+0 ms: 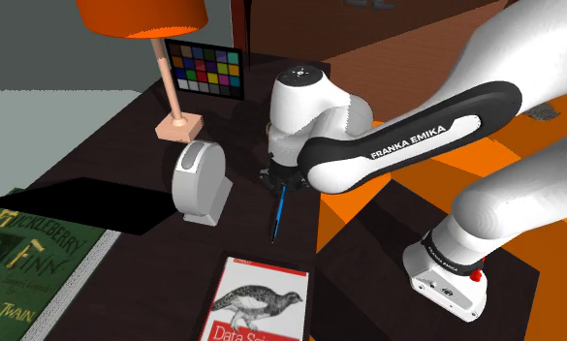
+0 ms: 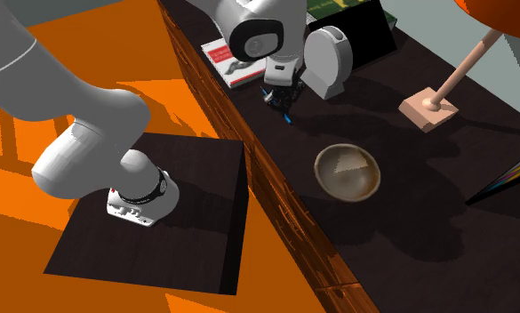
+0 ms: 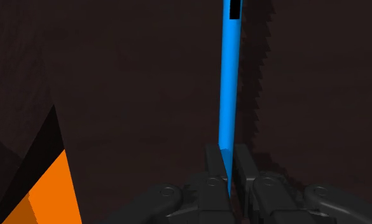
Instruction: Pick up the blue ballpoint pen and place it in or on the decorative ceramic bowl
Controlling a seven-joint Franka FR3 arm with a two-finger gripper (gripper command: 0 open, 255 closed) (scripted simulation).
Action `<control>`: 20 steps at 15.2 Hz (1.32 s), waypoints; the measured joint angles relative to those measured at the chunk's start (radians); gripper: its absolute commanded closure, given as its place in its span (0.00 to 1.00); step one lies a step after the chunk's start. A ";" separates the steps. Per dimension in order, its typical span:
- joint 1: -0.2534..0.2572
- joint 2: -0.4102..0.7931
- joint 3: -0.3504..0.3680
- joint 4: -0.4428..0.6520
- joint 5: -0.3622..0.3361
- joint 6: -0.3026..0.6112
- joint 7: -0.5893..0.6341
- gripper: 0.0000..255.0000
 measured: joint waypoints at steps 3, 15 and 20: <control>0.018 -0.034 -0.026 0.012 0.025 -0.041 -0.025 1.00; 0.065 -0.144 -0.116 0.102 0.074 -0.228 -0.083 1.00; 0.074 -0.175 -0.146 0.153 0.078 -0.307 -0.095 1.00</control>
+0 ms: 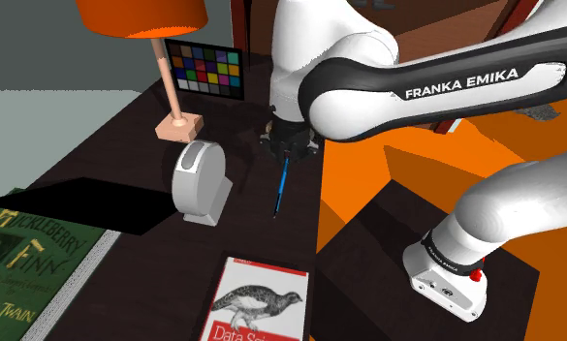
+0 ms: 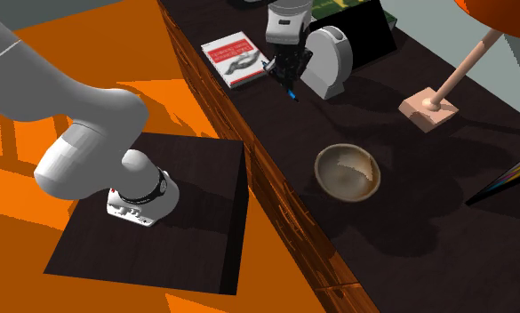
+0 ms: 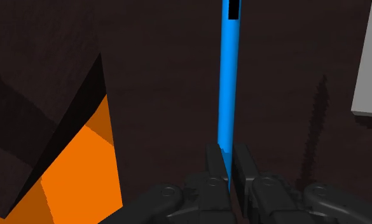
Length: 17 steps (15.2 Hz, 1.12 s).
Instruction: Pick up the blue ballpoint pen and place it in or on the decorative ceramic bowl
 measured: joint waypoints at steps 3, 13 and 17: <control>0.000 -0.010 -0.017 0.013 -0.001 -0.023 -0.013 1.00; -0.138 0.138 -0.121 0.107 -0.126 0.000 -0.170 1.00; -0.191 0.225 -0.147 0.182 -0.189 -0.002 -0.211 1.00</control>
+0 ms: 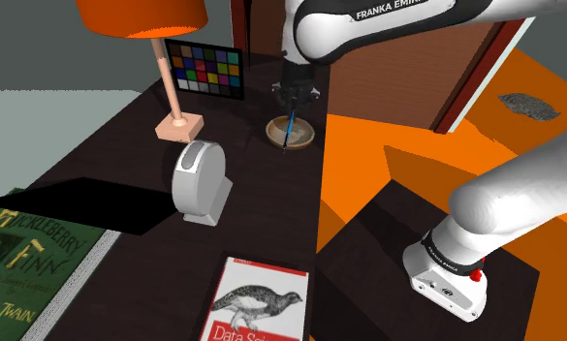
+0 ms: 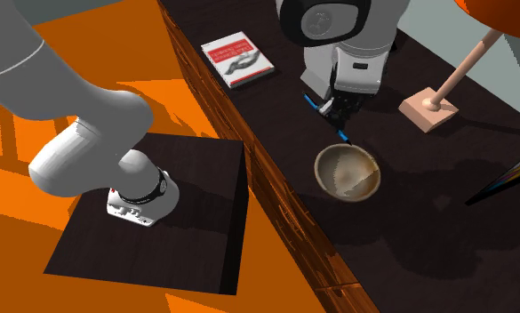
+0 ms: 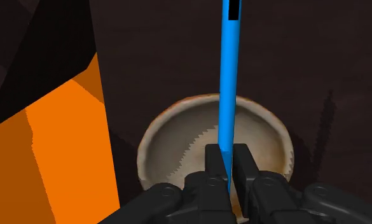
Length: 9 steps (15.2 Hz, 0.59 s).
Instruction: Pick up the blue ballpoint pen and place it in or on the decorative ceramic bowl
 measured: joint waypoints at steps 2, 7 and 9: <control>-0.026 0.052 -0.013 0.044 -0.035 -0.001 -0.019 1.00; -0.074 0.173 -0.046 0.166 -0.112 -0.022 -0.063 1.00; -0.087 0.233 -0.057 0.216 -0.149 -0.022 -0.072 1.00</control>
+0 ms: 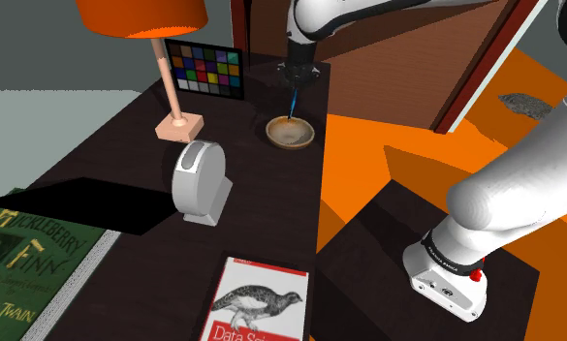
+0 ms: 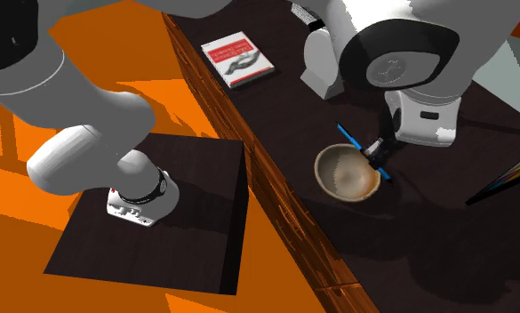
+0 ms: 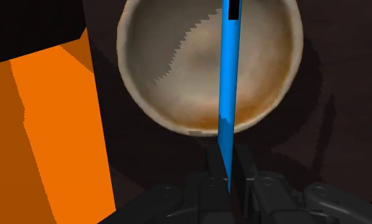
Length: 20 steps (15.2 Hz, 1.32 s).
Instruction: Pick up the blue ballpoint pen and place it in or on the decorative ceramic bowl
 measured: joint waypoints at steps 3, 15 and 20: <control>-0.005 0.027 -0.006 -0.009 -0.019 0.031 -0.001 1.00; 0.002 0.099 -0.012 -0.101 -0.079 0.179 0.044 1.00; 0.005 0.110 -0.013 -0.115 -0.090 0.202 0.053 1.00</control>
